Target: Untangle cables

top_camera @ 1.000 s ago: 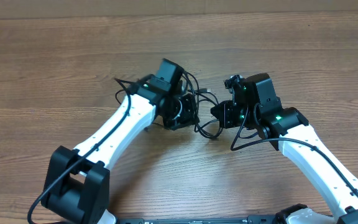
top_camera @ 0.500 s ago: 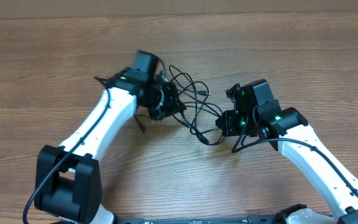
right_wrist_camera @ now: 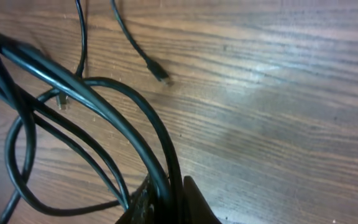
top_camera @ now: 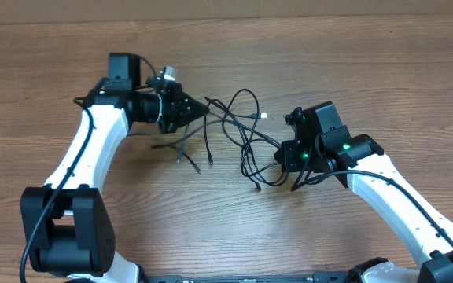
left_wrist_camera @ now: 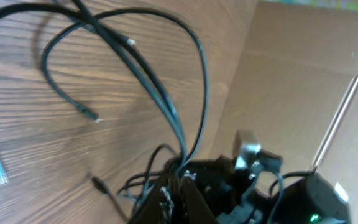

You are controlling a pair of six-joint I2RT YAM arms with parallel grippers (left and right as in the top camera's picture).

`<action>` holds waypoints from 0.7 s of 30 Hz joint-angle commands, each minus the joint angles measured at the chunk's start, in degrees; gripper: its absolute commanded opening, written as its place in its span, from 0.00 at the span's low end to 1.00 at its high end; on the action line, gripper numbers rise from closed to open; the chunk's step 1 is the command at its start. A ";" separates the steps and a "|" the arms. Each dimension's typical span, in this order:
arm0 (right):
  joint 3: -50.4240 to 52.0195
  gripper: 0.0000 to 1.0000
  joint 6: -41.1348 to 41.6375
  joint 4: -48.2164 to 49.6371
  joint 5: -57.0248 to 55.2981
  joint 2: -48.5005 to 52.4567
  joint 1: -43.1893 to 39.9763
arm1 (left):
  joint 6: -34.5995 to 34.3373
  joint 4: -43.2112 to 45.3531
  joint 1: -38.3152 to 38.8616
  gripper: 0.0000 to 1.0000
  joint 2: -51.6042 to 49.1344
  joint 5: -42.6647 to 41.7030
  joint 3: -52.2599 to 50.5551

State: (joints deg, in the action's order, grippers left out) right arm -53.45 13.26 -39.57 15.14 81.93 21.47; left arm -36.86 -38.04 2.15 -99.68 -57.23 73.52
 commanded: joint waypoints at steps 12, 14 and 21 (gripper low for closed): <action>0.13 0.04 0.13 4.83 -0.04 0.44 -0.59 | 14.58 -11.21 5.66 0.63 -0.28 10.75 0.24; 0.13 0.04 0.15 4.79 -0.02 0.44 -0.59 | 14.43 -10.86 7.87 0.57 -0.28 11.65 0.24; 0.13 0.04 0.17 4.35 -0.02 0.44 -0.59 | 5.70 -8.11 15.76 0.35 -0.28 23.63 0.24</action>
State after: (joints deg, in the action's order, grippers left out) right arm -53.34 13.45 -35.44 14.70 82.13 21.04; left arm -27.20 -46.98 15.55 -99.68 -40.21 73.52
